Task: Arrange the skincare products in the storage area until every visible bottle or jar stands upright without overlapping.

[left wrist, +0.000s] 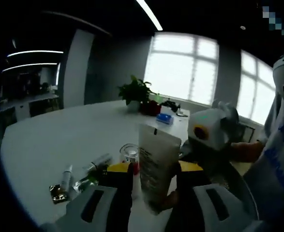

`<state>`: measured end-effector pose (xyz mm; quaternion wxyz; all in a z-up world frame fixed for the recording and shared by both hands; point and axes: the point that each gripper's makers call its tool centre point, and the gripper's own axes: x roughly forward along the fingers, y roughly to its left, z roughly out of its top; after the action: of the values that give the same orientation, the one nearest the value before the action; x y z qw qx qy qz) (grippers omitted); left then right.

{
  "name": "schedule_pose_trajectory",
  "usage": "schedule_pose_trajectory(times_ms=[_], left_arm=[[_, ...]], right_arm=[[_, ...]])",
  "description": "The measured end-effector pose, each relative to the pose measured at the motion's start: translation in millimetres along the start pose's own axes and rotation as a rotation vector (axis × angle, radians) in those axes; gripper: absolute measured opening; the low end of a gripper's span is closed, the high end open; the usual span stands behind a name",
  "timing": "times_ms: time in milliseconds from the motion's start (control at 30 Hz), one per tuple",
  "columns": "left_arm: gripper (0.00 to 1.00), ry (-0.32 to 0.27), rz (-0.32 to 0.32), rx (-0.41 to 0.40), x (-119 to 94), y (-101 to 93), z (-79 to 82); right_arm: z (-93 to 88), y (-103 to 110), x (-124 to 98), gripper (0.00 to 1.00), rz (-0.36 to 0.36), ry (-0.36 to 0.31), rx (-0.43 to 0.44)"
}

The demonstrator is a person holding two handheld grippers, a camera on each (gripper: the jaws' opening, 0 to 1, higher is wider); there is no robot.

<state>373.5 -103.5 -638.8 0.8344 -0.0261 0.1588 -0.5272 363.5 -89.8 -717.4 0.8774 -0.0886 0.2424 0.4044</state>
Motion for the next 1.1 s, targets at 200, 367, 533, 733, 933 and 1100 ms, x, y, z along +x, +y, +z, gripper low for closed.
schedule_pose_trajectory(times_ms=[200,367,533,733,933,1100], left_arm=[[0.29,0.044,0.102,-0.001,0.6,1.1,-11.0],[0.22,0.054,0.181,-0.046,-1.1,4.7,-18.6],[0.19,0.094,0.222,-0.042,2.8,1.8,-28.2],[0.17,0.084,0.264,-0.061,1.3,4.9,-30.8],[0.14,0.098,0.253,-0.063,0.1,4.4,-32.9],[0.10,0.133,0.219,-0.046,-3.7,9.4,-33.5]], right_arm=[[-0.1,-1.6,0.9,0.28,-0.042,0.013,-0.009],[-1.9,-2.8,1.2,0.28,-0.066,0.022,-0.007],[-6.7,-2.1,2.8,0.28,-0.087,0.041,-0.021],[-8.0,-6.1,2.1,0.28,-0.114,0.045,-0.037],[-9.5,-4.6,1.8,0.29,-0.119,0.046,-0.047],[-9.9,-2.4,2.4,0.30,-0.109,0.042,-0.042]])
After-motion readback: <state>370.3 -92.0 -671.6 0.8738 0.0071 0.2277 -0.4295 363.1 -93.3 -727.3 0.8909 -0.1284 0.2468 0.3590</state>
